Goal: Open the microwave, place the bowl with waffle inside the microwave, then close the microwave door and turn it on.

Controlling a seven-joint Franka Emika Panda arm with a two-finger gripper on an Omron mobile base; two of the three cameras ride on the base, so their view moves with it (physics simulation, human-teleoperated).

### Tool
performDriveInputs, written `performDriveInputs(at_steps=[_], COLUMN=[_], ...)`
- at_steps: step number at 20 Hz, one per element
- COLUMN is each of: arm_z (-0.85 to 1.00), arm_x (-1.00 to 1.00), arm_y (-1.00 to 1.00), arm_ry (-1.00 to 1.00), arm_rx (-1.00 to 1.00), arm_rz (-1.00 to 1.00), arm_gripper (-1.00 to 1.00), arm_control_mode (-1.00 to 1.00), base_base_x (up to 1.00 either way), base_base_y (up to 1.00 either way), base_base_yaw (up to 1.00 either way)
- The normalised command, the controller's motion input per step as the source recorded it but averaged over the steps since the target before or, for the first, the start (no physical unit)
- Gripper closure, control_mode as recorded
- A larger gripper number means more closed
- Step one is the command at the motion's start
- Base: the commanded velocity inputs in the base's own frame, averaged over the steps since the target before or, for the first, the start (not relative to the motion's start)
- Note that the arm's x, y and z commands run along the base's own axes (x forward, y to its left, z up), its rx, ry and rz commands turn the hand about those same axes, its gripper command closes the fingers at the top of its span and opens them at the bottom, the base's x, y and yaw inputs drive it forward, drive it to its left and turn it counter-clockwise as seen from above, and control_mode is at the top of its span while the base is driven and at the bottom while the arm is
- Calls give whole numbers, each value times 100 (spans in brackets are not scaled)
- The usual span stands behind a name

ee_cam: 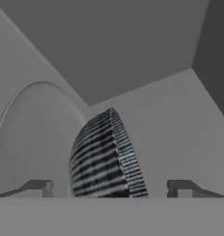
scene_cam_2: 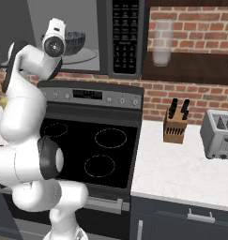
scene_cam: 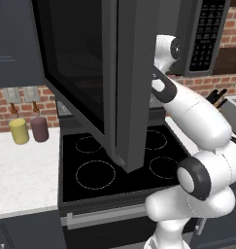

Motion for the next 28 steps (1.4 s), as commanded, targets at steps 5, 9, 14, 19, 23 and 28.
performDriveInputs(at_steps=[5, 9, 14, 19, 23, 28], arm_z=[4, 14, 34, 31, 22, -2], arm_x=[-99, -100, -100, -100, -100, -75], arm_y=[-6, -14, -9, -8, -7, -27], arm_ry=[-27, -3, 0, 2, 10, 19], arm_rx=[5, -12, -36, -53, -60, -57], arm_rz=[0, 3, 4, 2, 1, 0], arm_gripper=[-100, -100, -100, -100, -100, -100], arm_control_mode=[-100, -100, -100, -100, -100, -100], base_base_x=[0, 0, 0, 0, 0, 0], base_base_y=[0, 0, 0, 0, 0, 0], base_base_yaw=[0, 0, 0, 0, 0, 0])
